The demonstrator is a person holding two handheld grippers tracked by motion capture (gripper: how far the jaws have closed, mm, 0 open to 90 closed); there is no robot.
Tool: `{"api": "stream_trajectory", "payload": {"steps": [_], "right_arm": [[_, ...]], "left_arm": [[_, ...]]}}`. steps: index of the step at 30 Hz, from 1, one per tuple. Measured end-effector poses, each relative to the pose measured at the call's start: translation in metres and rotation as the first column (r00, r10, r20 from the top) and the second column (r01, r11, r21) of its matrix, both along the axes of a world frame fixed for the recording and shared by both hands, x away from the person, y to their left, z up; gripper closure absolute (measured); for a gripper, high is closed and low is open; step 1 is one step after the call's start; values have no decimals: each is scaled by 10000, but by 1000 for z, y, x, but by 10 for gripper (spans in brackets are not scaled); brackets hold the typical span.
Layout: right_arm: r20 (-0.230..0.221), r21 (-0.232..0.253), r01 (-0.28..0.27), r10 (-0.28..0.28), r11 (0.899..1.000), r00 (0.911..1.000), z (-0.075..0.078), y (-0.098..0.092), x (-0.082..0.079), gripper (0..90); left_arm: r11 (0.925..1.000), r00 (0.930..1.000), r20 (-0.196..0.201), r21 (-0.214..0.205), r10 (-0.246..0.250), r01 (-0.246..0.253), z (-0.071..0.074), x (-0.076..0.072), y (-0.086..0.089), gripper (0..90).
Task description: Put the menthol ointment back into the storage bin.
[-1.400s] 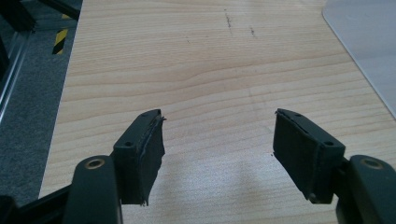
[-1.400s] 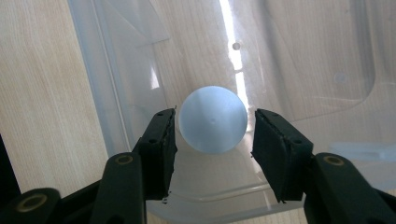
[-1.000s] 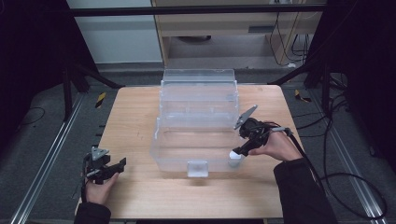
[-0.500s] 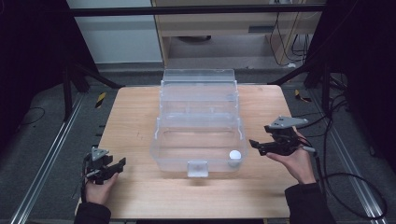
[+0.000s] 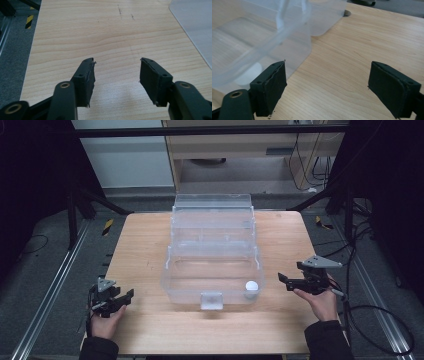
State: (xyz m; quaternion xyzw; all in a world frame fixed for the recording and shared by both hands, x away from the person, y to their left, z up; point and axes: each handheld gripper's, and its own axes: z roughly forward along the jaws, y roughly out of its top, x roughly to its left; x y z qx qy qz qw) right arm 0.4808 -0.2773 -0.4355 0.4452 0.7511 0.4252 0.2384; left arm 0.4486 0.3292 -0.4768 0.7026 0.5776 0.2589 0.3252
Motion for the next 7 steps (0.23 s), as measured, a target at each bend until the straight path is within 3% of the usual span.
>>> {"api": "stream_trajectory", "payload": {"steps": [4,7], "right_arm": [[60,35,407,-408,9992,9992,-13,-7,-2,136],[-261,-176,545,-549,9984,9981,-24,-15,-4,134]], "left_arm": [[9999,9998,73,28,165,-165,-1,1,2,376],[9997,9997,117,-12,236,-236,-2,2,4,342]]}}
